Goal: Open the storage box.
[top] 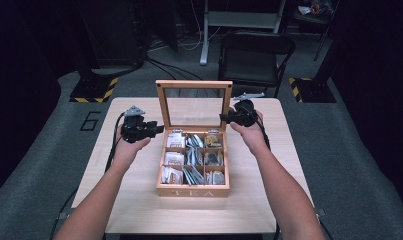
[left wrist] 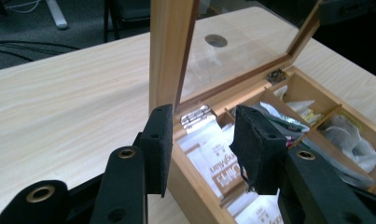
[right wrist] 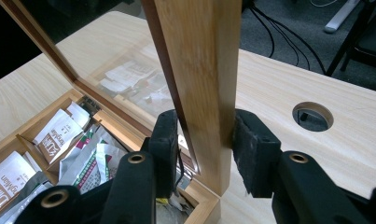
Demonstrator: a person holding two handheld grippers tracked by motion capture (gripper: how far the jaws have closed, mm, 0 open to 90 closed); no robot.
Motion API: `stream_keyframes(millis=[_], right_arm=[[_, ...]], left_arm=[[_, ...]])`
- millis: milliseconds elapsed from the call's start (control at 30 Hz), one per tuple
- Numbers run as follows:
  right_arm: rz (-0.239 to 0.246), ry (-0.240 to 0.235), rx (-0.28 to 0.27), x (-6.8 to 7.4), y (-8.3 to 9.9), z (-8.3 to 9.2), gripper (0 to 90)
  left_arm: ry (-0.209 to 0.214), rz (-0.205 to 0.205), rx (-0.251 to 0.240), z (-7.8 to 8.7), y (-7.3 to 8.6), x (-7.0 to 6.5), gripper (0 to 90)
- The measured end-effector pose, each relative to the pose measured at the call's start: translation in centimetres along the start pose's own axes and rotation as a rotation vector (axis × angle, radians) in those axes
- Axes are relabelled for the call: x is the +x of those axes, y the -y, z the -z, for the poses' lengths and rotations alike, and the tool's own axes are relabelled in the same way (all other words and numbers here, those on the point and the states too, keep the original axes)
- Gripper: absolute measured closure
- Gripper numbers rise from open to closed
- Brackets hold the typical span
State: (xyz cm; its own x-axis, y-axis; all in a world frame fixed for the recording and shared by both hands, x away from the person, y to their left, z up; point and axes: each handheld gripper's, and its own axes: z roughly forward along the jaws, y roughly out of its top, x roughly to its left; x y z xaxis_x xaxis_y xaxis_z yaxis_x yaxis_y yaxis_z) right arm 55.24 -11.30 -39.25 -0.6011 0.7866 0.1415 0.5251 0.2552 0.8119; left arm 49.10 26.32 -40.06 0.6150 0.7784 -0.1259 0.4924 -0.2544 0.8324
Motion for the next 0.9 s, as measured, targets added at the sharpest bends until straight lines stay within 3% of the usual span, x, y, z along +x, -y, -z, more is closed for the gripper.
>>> stream_keyframes(millis=[133, 600, 900], right_arm=[[-0.008, 0.001, -0.006, -0.2, 0.0, -0.2, 62.4], [-0.048, 0.036, 0.008, -0.8, -0.6, -1.2, 65.1], [-0.079, 0.037, 0.014, -1.0, -0.8, -1.6, 65.3]], left_arm=[[0.0, -0.011, 0.022, 0.3, 0.6, -0.3, 57.6], [0.02, -0.015, -0.01, 1.4, 2.0, -1.4, 56.7], [0.032, -0.024, 0.004, 1.3, 3.0, -2.0, 56.3]])
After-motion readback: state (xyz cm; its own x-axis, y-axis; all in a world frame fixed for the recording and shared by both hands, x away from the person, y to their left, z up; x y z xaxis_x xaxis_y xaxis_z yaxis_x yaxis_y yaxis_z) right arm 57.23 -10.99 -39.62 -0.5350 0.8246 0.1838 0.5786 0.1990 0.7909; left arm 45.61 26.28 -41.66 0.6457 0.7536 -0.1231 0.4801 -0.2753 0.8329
